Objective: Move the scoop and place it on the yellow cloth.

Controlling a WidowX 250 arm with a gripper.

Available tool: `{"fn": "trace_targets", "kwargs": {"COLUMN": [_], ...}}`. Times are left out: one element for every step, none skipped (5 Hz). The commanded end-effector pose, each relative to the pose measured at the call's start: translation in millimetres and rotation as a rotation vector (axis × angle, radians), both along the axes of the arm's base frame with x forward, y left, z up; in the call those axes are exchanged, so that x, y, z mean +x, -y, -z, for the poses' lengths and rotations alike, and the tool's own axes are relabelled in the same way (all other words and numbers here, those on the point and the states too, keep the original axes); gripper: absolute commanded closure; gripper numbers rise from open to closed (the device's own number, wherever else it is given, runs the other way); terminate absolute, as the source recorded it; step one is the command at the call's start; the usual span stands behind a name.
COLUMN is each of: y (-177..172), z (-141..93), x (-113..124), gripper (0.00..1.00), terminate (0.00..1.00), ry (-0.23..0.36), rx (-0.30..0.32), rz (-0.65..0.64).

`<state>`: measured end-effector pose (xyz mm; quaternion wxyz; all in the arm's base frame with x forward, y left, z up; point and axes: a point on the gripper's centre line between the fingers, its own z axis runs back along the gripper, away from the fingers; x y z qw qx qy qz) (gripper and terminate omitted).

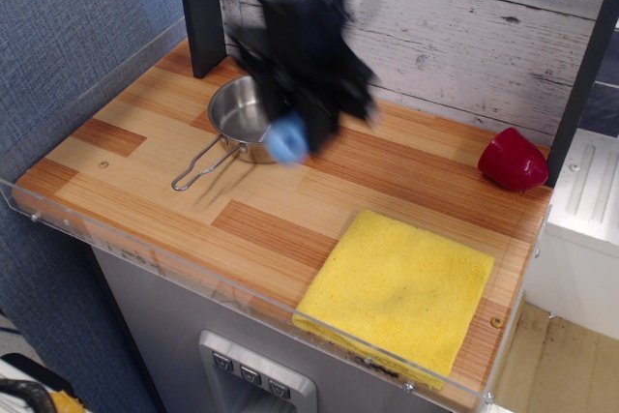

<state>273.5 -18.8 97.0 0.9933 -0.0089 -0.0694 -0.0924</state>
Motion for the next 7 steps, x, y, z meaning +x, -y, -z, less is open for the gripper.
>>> {"fn": "trace_targets", "kwargs": {"y": [86,107,104,83,55,37,38], "z": [58,64,61,51,25,0,5], "x": [-24,-31,-34,-36,-38,-39,-37], "gripper": [1.00,1.00,1.00,1.00,1.00,1.00,1.00], "terminate": [0.00,0.00,0.00,0.00,0.00,0.00,0.00], "ry": [0.008,0.030,0.039,0.075,0.134,0.197,0.173], "rx": [-0.006,-0.002,0.011,0.003,0.020,0.016,-0.020], "rz": [0.186,0.269,0.269,0.206,0.140,0.089,0.100]}}
